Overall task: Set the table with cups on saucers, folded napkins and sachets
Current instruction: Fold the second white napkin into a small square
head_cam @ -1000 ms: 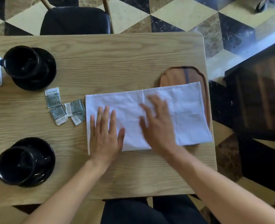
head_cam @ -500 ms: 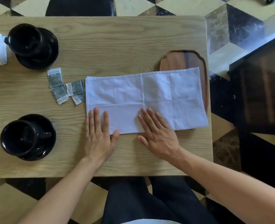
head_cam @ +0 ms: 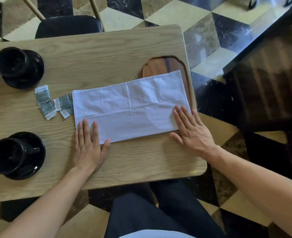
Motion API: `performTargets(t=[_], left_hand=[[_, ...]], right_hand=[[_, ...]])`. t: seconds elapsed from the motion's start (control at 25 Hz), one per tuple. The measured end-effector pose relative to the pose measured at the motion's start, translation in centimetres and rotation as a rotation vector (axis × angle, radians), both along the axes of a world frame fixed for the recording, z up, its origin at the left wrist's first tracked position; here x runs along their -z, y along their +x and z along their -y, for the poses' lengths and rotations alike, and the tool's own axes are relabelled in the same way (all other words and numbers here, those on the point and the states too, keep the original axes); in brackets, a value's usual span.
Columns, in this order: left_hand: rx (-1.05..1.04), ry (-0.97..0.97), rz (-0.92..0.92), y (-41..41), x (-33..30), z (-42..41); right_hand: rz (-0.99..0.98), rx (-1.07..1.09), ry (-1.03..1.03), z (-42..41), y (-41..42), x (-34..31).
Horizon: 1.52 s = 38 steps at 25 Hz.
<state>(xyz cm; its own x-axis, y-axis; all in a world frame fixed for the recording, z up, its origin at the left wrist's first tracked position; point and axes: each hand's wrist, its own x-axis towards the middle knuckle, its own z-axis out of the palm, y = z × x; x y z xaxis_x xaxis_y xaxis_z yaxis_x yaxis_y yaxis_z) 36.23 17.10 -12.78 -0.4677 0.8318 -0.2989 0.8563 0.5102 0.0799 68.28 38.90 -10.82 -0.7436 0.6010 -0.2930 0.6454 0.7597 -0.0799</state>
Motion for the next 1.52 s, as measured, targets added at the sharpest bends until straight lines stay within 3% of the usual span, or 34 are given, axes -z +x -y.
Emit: performTargets(t=[0.16, 0.32, 0.4, 0.52, 0.64, 0.72, 0.84, 1.0, 1.12, 1.2, 1.28, 1.44, 1.52], left_hand=[[-0.010, -0.020, 0.041, 0.0, -1.1, -0.2], [-0.052, 0.140, 0.094, -0.5, -2.3, 0.6], [0.012, 0.287, 0.036, 0.5, -2.7, 0.5], [0.108, 0.440, 0.035, 3.7, -3.6, -2.8], [0.334, 0.471, 0.219, 8.0, -4.9, -8.8], [0.529, 0.391, 0.402, 11.2, -5.8, -12.8], [0.649, 0.000, 0.521, 14.7, -7.6, -18.7], [0.874, -0.374, 0.251, 16.9, -9.4, -25.0], [1.015, -0.434, -0.018, 16.1, -11.5, -29.2], [1.076, -0.442, -0.086, 14.9, -12.9, -31.7], [0.986, -0.420, -0.013, 13.3, -13.8, -33.6], [0.354, -0.118, 0.554, 8.9, -12.7, -34.1], [0.151, 0.013, 0.746, 6.7, -11.3, -32.6]], right_hand=[[-0.048, 0.082, -0.078, -0.1, -0.2, -1.0], [-0.303, 0.274, -0.081, -0.2, 0.6, -1.9], [-0.420, 0.516, -0.153, 0.6, 0.7, -2.0], [-0.592, 1.051, -0.332, 1.4, -0.8, -2.4], [-0.640, 1.185, -0.397, 1.7, -1.8, -2.5], [-0.678, 1.261, -0.432, 1.8, -2.2, -3.0], [-0.748, 1.361, -0.445, 1.8, -2.4, -3.7], [-0.847, 1.317, -0.471, 2.0, -2.5, -5.4], [-0.933, 1.280, -0.491, 2.6, -2.6, -6.6], [-0.984, 1.246, -0.473, 3.2, -2.8, -7.0], [-1.011, 1.168, -0.406, 3.9, -3.1, -6.9], [-1.007, 0.954, -0.251, 6.0, -4.9, -6.6], [-0.975, 0.842, -0.179, 6.5, -6.6, -6.5]])
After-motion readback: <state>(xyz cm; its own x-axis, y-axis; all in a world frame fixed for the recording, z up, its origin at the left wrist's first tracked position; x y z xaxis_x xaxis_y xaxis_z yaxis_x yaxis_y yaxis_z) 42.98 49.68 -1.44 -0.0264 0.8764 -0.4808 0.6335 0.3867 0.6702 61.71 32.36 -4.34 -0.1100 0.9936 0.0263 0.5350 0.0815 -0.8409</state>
